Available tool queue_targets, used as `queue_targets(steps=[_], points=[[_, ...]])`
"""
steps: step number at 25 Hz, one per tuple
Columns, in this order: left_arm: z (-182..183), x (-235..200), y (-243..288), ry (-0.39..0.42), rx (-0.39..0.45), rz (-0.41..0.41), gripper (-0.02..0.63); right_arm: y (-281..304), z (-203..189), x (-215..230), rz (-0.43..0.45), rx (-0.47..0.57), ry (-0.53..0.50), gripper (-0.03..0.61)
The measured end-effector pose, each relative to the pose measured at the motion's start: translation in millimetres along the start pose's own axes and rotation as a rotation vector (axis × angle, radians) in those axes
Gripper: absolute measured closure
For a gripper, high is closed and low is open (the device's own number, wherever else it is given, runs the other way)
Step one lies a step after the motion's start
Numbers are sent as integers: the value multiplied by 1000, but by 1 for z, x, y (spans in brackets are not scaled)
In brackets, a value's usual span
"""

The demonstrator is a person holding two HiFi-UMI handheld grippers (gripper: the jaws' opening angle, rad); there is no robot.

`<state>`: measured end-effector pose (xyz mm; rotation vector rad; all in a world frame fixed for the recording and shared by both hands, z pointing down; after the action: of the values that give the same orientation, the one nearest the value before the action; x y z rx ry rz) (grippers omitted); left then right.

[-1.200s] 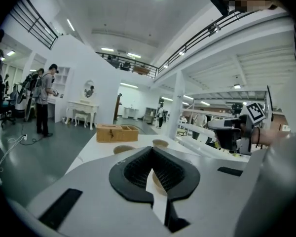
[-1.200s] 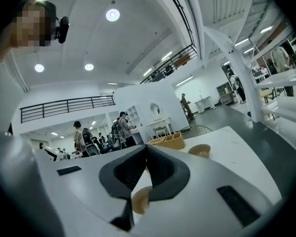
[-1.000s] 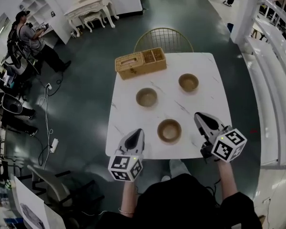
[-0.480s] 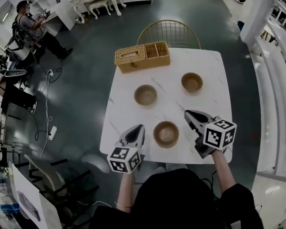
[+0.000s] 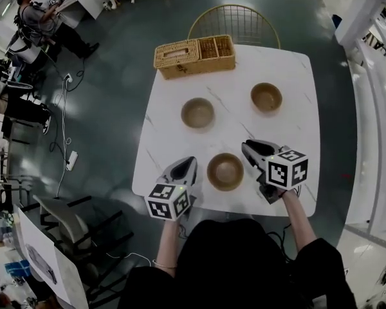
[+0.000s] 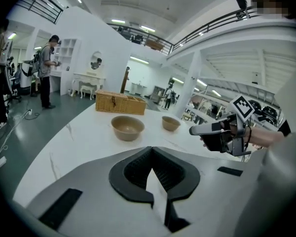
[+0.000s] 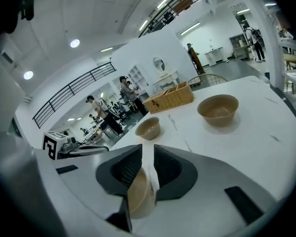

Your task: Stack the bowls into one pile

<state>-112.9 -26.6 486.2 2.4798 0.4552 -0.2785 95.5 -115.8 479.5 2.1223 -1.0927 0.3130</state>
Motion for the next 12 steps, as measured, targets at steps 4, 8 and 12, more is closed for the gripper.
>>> queue_targets(steps=[4,8,12], points=[[-4,-6,10,-15,-35,-21,600,12,-9,-2,46,-62,36,466],[-8,-10,19,-28,-61,-40,600,22,-21,-3,68,-136,40,448],[-12,-15,28,-41,-71,-49,600,33,-34,0,80,-208,43,443]])
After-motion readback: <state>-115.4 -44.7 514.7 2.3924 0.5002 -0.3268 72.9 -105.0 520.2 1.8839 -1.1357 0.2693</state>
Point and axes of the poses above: the fingertips, and each gripper's own axes: y forward along the fingers, x to its right, z out of its top, the point moved 6 cm from there along -y, backward along the fingers, and after that the axes turned 1 degree about -z, right-handed, at the moved point
